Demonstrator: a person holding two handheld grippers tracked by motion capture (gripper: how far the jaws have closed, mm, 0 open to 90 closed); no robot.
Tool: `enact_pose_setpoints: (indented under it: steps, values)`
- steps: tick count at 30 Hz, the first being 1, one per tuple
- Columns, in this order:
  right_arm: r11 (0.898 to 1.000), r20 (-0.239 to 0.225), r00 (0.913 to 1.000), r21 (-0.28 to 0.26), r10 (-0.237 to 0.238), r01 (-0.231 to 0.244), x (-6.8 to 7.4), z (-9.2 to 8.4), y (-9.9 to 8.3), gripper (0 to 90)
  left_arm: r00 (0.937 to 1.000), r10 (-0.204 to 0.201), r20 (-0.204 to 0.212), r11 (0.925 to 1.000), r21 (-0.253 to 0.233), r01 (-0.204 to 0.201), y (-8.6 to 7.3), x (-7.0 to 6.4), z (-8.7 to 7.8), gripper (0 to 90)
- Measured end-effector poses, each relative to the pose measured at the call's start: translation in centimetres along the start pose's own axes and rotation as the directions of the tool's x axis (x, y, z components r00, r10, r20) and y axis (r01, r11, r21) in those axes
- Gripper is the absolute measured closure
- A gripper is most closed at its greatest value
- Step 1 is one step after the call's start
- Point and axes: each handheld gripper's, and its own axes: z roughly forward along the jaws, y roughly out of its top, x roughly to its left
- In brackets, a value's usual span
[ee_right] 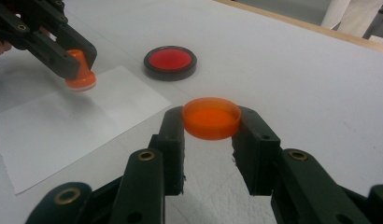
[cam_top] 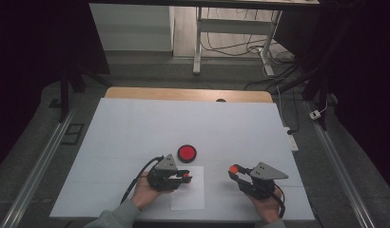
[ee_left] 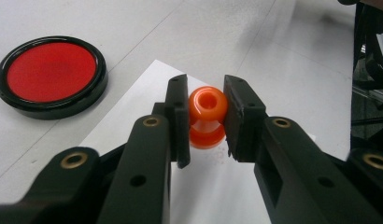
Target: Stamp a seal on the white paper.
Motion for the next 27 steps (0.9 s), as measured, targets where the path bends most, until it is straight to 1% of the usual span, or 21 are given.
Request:
enact_pose_setpoints:
  steps: [14, 22, 27]
  values:
    - [1.000, -0.003, 1.0000, -0.001, 0.000, 0.000, 0.0, 0.1, 0.0, 64.2, 0.9998, 0.010, -0.019, 0.9996, 0.027, -0.010, -0.2, -0.1, 0.7, 72.5]
    - [1.000, -0.004, 1.0000, -0.001, -0.001, 0.001, 0.0, 0.1, 0.0, 64.2, 0.9981, 0.041, -0.045, 0.9974, 0.061, -0.038, -0.3, -0.3, 1.4, 72.5]
    - [1.000, -0.004, 1.0000, 0.002, -0.001, 0.001, 0.0, 0.1, 0.0, 64.2, 0.9978, 0.042, -0.051, 0.9972, 0.064, -0.039, -0.3, -0.3, 1.4, 72.5]
